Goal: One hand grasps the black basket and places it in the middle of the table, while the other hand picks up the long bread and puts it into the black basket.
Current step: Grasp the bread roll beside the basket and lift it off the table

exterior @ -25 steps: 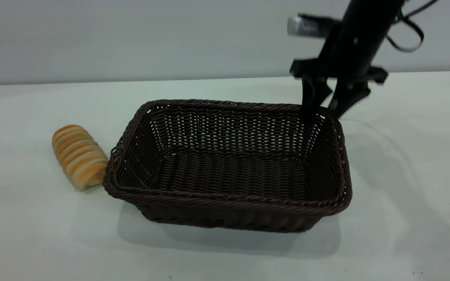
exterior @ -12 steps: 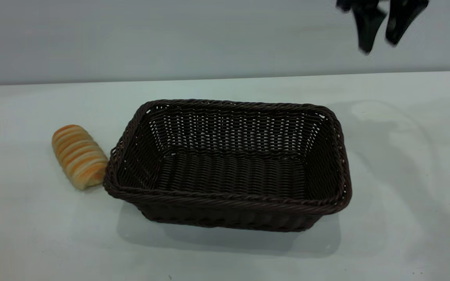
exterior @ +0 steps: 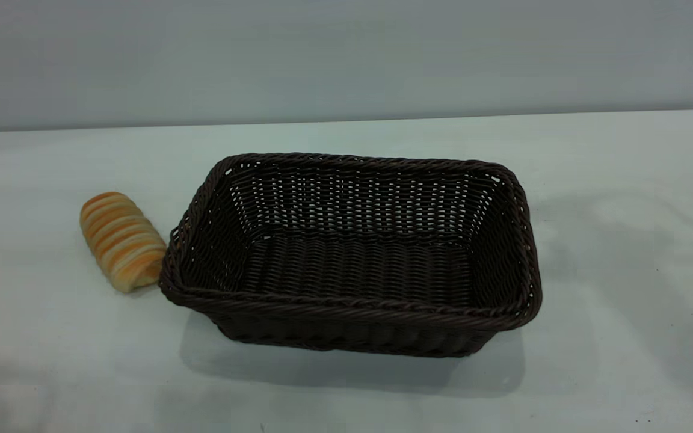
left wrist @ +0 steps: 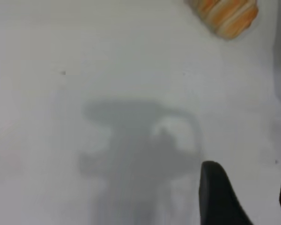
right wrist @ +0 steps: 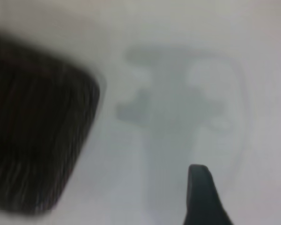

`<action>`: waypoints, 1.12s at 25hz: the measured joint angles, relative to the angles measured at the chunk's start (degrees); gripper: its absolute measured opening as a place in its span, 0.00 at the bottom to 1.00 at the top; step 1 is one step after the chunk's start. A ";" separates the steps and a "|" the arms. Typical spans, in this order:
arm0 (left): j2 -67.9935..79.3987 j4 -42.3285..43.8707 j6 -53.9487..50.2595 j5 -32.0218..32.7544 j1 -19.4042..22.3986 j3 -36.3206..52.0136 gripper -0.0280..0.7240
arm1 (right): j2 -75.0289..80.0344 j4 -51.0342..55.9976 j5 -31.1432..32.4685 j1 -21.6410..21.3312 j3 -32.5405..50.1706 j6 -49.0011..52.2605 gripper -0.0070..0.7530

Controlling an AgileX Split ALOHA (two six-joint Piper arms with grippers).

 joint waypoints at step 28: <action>60.09 -14.76 -7.80 -15.68 0.00 -33.25 0.51 | -32.75 7.00 0.48 0.00 35.02 -0.66 0.61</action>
